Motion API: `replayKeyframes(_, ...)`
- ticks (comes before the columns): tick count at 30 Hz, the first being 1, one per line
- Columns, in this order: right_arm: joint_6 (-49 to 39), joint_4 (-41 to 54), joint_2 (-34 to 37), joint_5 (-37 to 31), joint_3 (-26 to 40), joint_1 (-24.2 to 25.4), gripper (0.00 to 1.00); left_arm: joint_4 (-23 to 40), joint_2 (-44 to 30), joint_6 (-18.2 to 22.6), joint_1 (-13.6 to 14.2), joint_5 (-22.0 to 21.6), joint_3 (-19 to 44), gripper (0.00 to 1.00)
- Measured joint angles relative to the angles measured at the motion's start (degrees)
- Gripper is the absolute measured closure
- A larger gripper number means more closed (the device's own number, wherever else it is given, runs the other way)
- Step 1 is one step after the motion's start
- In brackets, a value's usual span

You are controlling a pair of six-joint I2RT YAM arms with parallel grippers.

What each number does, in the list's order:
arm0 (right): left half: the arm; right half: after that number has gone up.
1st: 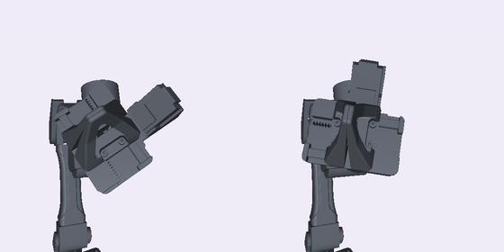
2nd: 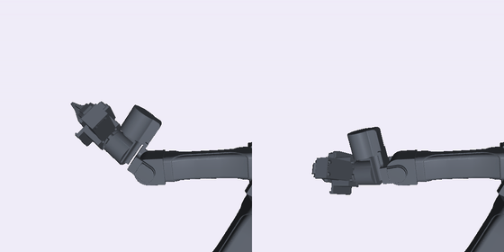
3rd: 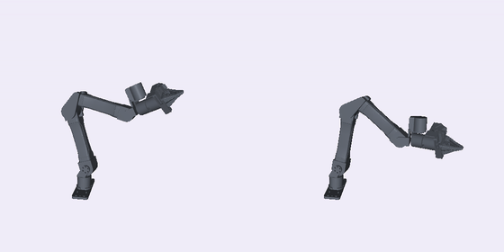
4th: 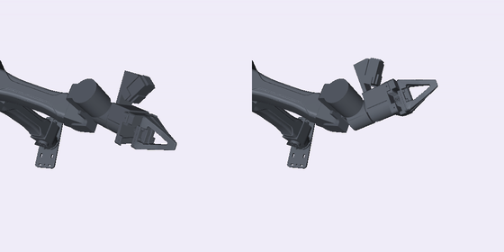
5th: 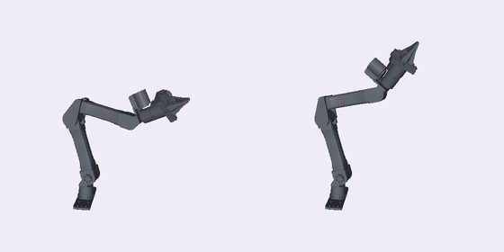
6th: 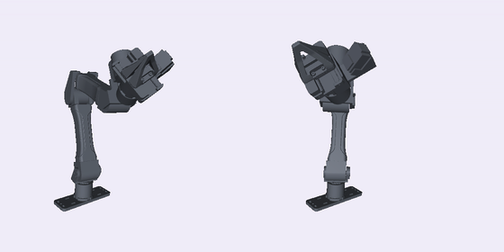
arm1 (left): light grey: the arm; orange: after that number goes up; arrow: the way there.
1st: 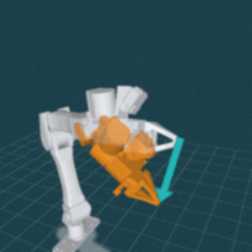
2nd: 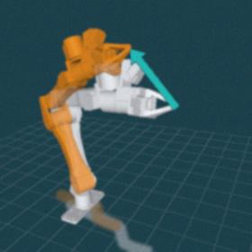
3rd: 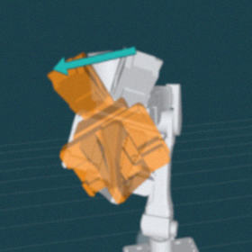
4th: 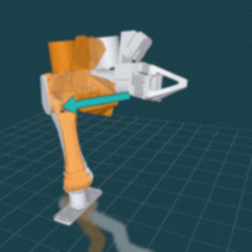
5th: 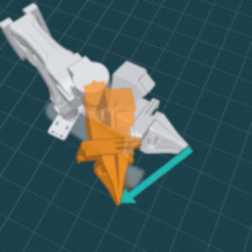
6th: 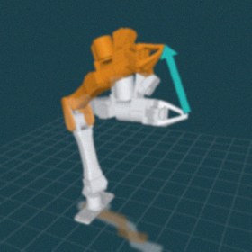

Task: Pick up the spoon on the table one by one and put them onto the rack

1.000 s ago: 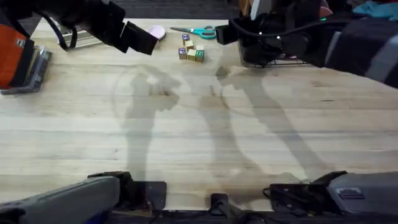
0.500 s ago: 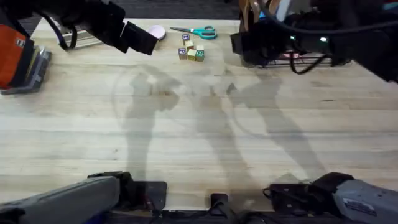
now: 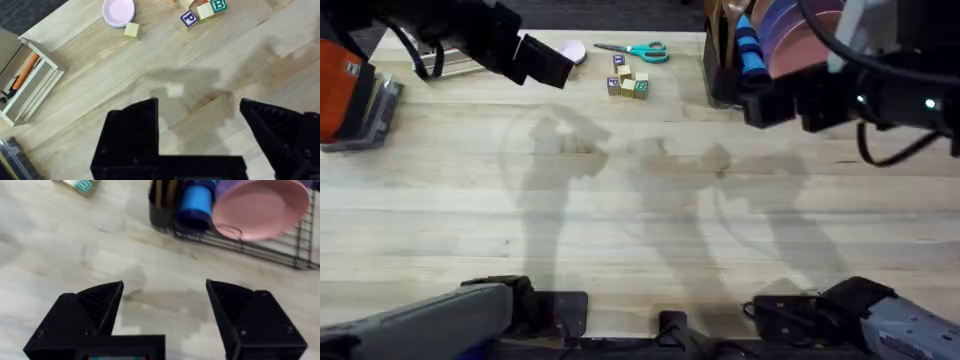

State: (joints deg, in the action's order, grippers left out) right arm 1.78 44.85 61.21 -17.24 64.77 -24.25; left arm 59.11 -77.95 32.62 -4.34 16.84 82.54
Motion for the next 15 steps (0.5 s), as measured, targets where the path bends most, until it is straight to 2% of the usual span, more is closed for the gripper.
replayKeyframes(4,1.4,2.8,-0.9,-2.9,0.0,0.4,0.005,0.0,0.0,0.0,0.0,0.0,0.0,0.008)
replayKeyframes(15,4.5,3.2,-0.9,-4.6,0.0,1.9,0.005,0.0,0.0,0.0,0.0,0.0,0.0,0.007)
